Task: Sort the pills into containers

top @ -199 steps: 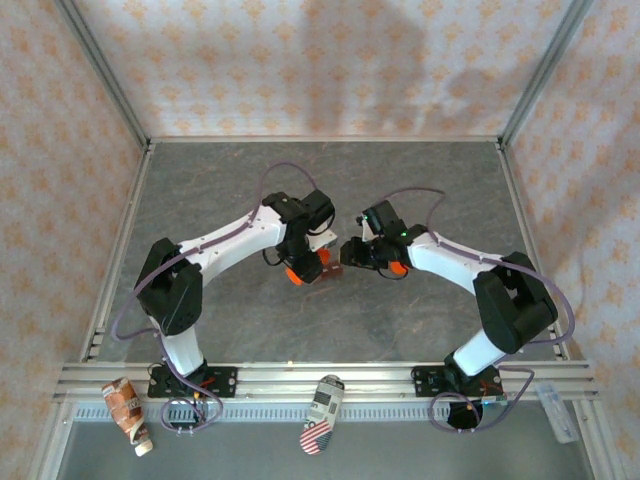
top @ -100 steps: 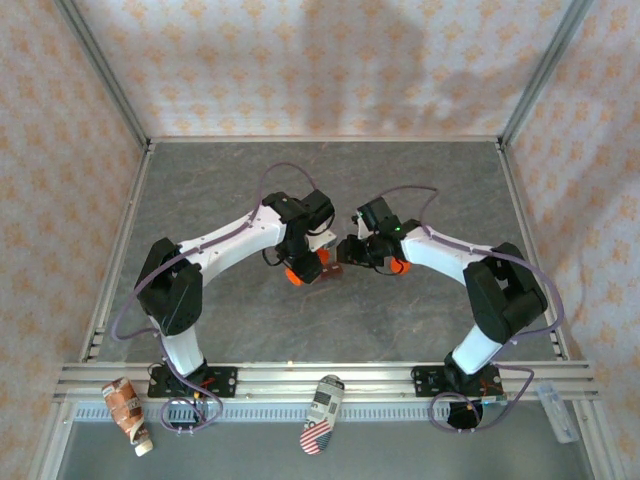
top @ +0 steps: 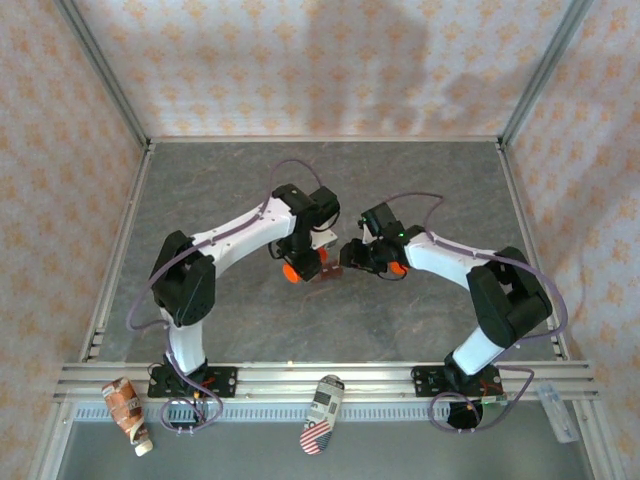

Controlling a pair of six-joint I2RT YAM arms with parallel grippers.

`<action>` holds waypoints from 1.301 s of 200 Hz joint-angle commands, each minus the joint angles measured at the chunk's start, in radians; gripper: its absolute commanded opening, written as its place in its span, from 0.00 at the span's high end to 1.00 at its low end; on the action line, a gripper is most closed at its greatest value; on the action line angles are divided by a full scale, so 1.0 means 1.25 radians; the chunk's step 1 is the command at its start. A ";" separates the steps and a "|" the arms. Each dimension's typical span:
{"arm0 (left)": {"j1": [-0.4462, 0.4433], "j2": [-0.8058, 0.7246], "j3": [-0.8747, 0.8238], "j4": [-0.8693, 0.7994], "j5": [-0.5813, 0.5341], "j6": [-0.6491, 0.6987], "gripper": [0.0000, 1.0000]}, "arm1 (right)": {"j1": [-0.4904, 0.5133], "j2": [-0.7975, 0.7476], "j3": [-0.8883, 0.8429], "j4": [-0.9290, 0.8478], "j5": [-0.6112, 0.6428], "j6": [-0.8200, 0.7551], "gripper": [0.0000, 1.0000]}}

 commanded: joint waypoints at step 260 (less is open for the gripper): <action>-0.024 0.103 0.062 -0.145 -0.096 0.030 1.00 | 0.009 0.090 -0.025 0.103 -0.028 0.049 0.59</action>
